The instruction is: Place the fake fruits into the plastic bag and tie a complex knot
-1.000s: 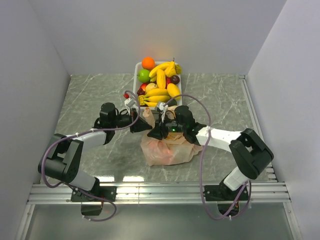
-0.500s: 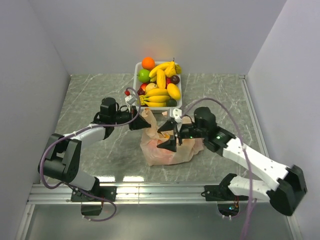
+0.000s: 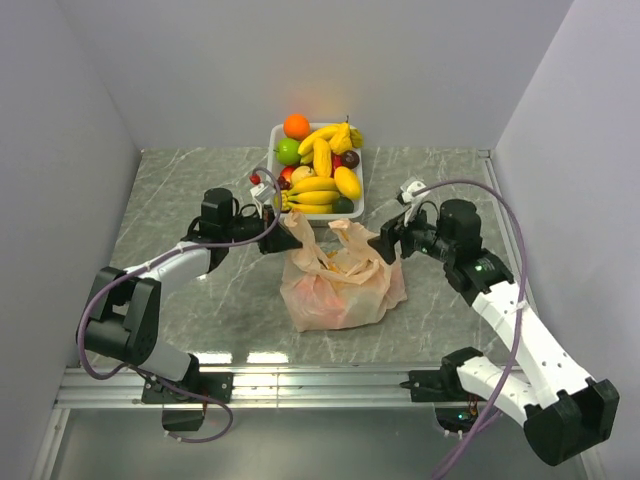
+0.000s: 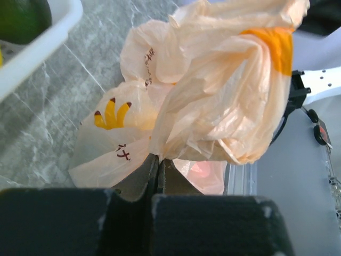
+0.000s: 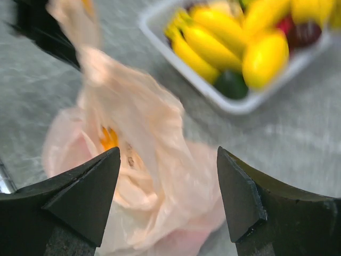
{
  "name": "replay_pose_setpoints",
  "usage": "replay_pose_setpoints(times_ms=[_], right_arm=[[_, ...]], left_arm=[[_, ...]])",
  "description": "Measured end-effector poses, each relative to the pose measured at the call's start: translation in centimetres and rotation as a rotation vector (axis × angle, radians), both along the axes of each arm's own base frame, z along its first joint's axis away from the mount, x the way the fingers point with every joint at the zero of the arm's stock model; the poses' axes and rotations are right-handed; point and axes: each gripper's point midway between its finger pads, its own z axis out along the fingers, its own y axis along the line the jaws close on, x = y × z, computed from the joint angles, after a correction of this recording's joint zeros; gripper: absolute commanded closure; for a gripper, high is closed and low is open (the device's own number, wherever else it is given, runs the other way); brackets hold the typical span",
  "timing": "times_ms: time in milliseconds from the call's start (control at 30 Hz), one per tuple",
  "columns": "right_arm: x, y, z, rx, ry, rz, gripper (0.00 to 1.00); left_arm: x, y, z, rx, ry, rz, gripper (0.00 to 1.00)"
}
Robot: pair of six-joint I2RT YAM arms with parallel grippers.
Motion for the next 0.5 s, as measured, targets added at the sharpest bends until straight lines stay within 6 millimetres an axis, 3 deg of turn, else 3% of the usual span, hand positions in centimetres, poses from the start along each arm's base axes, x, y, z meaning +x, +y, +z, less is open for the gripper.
replay_pose_setpoints(times_ms=[100, 267, 500], right_arm=[[0.2, -1.0, -3.1, -0.038, 0.080, -0.111, 0.18], [0.5, -1.1, -6.5, -0.072, 0.103, -0.183, 0.13], [1.6, 0.1, -9.1, -0.068, 0.072, -0.151, 0.10]], left_arm=[[0.6, -0.1, 0.6, 0.000, -0.005, 0.018, 0.99], [1.0, -0.1, 0.7, 0.007, -0.003, 0.035, 1.00], [1.0, -0.1, 0.5, 0.015, 0.009, 0.042, 1.00]])
